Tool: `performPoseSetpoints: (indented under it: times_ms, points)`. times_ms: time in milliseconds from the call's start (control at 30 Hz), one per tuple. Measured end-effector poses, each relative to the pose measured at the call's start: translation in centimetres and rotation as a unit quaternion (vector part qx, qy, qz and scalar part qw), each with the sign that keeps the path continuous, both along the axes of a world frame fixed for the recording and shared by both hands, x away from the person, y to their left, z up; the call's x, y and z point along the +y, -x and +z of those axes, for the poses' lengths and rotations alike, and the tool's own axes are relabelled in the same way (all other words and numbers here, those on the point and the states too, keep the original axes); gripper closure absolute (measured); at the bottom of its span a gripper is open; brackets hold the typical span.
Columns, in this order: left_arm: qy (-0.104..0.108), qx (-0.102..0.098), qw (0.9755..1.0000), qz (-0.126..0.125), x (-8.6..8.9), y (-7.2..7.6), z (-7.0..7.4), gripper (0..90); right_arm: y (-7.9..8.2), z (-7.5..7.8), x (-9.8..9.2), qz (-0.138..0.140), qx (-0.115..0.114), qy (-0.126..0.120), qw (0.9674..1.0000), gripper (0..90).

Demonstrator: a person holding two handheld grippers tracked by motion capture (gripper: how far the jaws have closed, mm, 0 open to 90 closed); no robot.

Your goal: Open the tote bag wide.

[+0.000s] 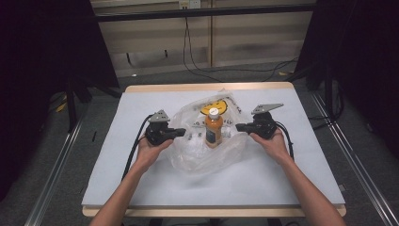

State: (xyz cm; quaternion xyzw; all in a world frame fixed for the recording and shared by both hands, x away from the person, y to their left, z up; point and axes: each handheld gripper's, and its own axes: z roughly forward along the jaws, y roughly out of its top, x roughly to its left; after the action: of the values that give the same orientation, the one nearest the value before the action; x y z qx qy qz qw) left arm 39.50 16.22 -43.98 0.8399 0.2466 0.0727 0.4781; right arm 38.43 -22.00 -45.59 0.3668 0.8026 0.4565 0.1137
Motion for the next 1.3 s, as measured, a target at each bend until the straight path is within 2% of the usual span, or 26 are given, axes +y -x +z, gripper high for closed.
performPoseSetpoints:
  times_ms: [33,67,100,133,200,333,400,433,500,533,567,600,633,667,733,767,800,867,900,967,1000,1033,1133,1167,1233,1300]
  points:
    - [0.0,0.0,1.0,0.0,0.0,0.0,0.0,90.0,0.3,0.2,-0.2,-0.004,-0.006,-0.006,1.0,90.0]
    - [0.018,-0.008,0.9998,-0.005,0.3,0.7,0.5,90.0,0.5,0.4,-0.3,-0.011,-0.013,-0.013,0.9998,90.0]
    - [0.023,-0.014,0.9996,-0.007,0.5,0.9,0.8,90.0,0.8,0.7,-0.5,-0.013,-0.018,-0.021,0.9995,90.0]
    - [0.023,-0.014,0.9996,-0.007,0.5,0.9,0.8,90.0,0.8,0.7,-0.5,-0.013,-0.018,-0.021,0.9995,90.0]
    - [0.029,-0.024,0.9992,-0.011,0.9,1.5,1.2,90.0,1.7,1.3,-1.1,-0.019,-0.033,-0.043,0.9984,90.0]
    - [0.044,-0.032,0.9985,-0.009,1.6,2.2,1.5,90.0,2.7,1.7,-1.6,-0.021,-0.045,-0.046,0.9977,89.8]
    - [0.051,-0.039,0.9979,-0.001,2.2,2.7,1.5,89.5,3.5,2.0,-1.8,-0.032,-0.056,-0.055,0.9964,76.9]
    - [0.051,-0.039,0.9979,-0.001,2.2,2.7,1.5,83.6,3.8,2.0,-1.9,-0.029,-0.058,-0.058,0.9962,74.2]
    - [0.053,-0.049,0.9974,0.003,2.8,3.3,1.5,80.6,4.3,2.2,-2.0,-0.029,-0.066,-0.062,0.9955,61.2]
    - [0.053,-0.049,0.9974,0.003,2.8,3.3,1.5,77.6,4.3,2.2,-2.0,-0.029,-0.066,-0.062,0.9955,61.2]
    - [0.059,-0.051,0.9969,0.014,3.3,3.7,1.5,73.3,4.9,2.4,-2.1,-0.032,-0.073,-0.072,0.9942,50.2]
    - [0.059,-0.051,0.9969,0.014,3.3,3.7,1.5,69.1,4.9,2.4,-2.1,-0.032,-0.073,-0.072,0.9942,50.2]
    - [0.057,-0.057,0.9966,0.017,3.5,3.9,1.6,63.3,5.6,2.6,-2.2,-0.036,-0.083,-0.078,0.9929,39.8]
    - [0.062,-0.062,0.9957,0.03,4.0,4.4,1.7,57.4,6.0,2.7,-2.3,-0.041,-0.092,-0.08,0.9917,34.8]
    - [0.063,-0.062,0.9955,0.033,4.2,4.6,1.7,45.2,6.6,3.0,-2.5,-0.049,-0.102,-0.086,0.9899,24.7]
    - [0.058,-0.07,0.9947,0.048,4.6,5.1,1.8,40.1,6.9,3.0,-2.6,-0.05,-0.103,-0.092,0.9891,19.8]
    - [0.058,-0.07,0.9947,0.048,4.6,5.1,1.8,35.4,6.9,3.0,-2.6,-0.05,-0.103,-0.092,0.9891,19.8]
    - [0.066,-0.069,0.9937,0.058,5.0,5.7,1.9,25.7,7.8,3.3,-3.0,-0.06,-0.104,-0.101,0.9877,7.3]
    - [0.068,-0.061,0.9945,0.052,5.2,5.8,1.9,23.3,8.2,3.3,-3.0,-0.067,-0.103,-0.1,0.9874,4.2]
    - [0.065,-0.054,0.9953,0.047,5.2,6.0,2.0,21.4,8.5,3.4,-3.2,-0.071,-0.104,-0.098,0.9871,3.2]
    - [0.06,-0.058,0.995,0.054,5.2,6.3,2.1,18.0,8.9,3.4,-3.4,-0.073,-0.106,-0.098,0.9868,2.9]
    - [0.057,-0.066,0.9946,0.055,5.3,6.5,2.1,12.1,9.7,3.4,-3.6,-0.079,-0.107,-0.1,0.9861,2.1]
    - [0.061,-0.096,0.9915,0.062,5.7,7.6,2.2,9.0,10.6,3.3,-3.8,-0.089,-0.115,-0.095,0.9849,1.7]
    - [0.065,-0.096,0.991,0.067,5.9,8.0,2.1,7.9,11.5,3.1,-4.1,-0.099,-0.118,-0.084,0.9845,1.5]
    - [0.067,-0.091,0.9916,0.063,6.5,8.4,1.5,7.4,12.0,3.0,-4.3,-0.103,-0.121,-0.087,0.9834,1.2]
    - [0.068,-0.085,0.9913,0.075,7.2,8.9,0.8,5.4,12.9,2.7,-4.6,-0.109,-0.125,-0.08,0.9829,1.7]
